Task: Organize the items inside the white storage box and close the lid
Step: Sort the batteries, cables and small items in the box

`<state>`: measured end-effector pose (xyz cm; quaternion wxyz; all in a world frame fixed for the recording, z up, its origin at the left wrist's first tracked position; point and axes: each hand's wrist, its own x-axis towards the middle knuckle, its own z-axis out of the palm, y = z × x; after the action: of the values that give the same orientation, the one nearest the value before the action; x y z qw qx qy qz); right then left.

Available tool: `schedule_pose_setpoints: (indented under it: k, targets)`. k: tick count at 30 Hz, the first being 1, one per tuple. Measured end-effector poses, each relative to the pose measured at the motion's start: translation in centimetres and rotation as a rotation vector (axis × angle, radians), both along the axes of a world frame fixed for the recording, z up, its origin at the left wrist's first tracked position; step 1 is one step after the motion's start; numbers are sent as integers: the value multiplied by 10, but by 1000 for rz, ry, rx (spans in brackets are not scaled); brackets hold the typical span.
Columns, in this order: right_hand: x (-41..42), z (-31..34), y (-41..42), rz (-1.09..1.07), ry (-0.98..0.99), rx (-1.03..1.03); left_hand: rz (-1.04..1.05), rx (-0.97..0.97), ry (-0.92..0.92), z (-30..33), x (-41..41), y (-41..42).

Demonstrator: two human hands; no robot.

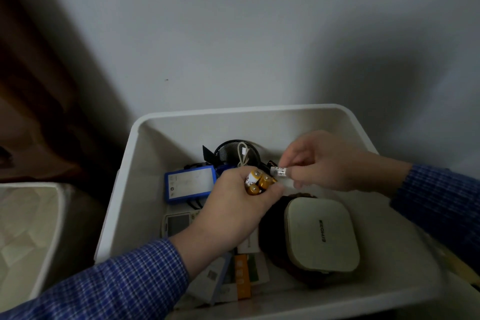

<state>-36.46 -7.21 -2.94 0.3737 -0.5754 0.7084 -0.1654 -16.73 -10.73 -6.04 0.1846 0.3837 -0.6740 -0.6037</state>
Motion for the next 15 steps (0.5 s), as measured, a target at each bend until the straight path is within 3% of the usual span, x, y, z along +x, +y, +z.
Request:
schedule_pose_setpoints:
  k: [4, 9, 13, 15]
  targets:
    - [4, 6, 16, -31, -130, -115, 16, -143, 24, -2, 0, -1]
    - [13, 4, 24, -77, -261, -198, -139, -95, 52, -6, -1, 2]
    - [16, 5, 27, -14, -342, -131, -113, -121, -23, -10, -1, 1]
    - [5, 2, 21, -116, -408, -65, -145, -115, -72, -9, 1, -2]
